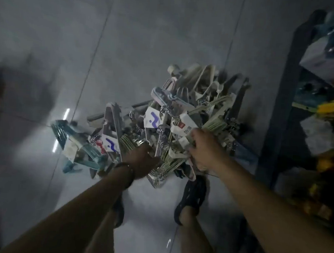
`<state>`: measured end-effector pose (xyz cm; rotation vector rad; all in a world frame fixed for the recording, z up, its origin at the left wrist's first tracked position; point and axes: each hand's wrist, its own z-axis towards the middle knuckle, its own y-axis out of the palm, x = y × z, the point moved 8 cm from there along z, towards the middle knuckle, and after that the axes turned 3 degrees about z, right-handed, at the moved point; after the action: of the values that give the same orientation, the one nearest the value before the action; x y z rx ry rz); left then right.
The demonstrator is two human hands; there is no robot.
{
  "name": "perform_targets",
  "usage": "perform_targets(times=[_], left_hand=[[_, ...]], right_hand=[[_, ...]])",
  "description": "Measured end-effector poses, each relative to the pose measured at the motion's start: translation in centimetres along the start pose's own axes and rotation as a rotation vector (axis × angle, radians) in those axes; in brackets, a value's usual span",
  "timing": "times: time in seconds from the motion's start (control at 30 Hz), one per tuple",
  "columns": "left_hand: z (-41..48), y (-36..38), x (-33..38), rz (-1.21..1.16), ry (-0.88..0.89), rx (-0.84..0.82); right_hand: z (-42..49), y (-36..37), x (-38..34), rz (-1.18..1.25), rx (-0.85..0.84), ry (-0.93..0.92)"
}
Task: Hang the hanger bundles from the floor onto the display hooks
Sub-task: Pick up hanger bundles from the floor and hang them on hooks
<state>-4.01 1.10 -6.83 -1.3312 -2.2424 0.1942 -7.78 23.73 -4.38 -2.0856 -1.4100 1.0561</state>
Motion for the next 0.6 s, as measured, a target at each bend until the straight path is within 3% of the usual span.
perform_targets(times=[0.1,0.23,0.6], left_hand=[[3.7,4.9,-1.9,-0.207,-0.140,0.115],[6.0,10.8,-2.4,-0.302,-0.117,0.118],[6.9,10.8,-1.5,-0.404,0.001,0.126]], right_hand=[[5.2,2.5,1.8,-0.285,-0.063,-0.109],[7.9,6.0,3.5,-0.534,-0.138,-0.229],[6.3,3.6,3.6,-0.516,-0.108,-0.427]])
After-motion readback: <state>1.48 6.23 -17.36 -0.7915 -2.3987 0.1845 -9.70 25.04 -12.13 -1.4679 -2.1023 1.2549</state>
